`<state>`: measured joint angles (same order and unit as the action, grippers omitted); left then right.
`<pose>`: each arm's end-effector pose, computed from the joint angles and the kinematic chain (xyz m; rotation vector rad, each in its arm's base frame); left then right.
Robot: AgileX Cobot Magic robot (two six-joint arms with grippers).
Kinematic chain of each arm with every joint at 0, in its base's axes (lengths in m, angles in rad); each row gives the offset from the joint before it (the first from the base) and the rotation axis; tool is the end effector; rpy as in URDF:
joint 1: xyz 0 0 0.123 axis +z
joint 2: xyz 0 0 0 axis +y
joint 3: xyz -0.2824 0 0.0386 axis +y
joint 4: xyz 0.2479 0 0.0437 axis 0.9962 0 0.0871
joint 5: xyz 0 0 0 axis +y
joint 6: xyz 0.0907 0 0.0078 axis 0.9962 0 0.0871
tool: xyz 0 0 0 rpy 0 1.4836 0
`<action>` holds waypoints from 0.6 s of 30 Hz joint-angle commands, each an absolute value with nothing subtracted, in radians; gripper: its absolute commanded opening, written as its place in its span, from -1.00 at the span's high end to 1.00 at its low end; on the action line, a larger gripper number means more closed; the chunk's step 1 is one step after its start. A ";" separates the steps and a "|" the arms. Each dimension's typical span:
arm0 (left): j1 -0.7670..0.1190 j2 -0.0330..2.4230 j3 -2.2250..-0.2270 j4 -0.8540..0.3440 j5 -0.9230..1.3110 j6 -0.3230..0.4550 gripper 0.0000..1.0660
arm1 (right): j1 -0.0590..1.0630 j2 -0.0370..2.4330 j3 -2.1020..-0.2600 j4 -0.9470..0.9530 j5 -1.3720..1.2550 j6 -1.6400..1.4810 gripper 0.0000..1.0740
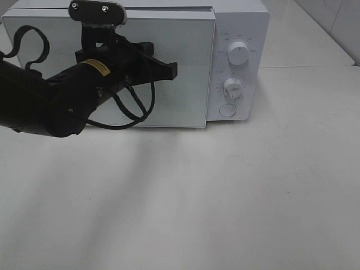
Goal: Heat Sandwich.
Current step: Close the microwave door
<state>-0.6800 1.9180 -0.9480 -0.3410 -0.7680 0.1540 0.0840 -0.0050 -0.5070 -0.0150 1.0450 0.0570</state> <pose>0.3213 -0.2327 0.1828 0.3267 1.6943 -0.3747 -0.0057 -0.0017 0.2804 -0.0266 2.0171 0.0718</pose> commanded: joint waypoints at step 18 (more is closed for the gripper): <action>-0.681 2.021 -1.179 -0.551 -0.683 0.315 1.00 | 0.080 -0.030 -0.505 -0.013 1.034 0.058 -0.42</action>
<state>-0.7140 2.0150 -1.1480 -0.4590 -0.6030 0.3140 0.0840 -0.0050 -0.5070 -0.0140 1.0450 0.0570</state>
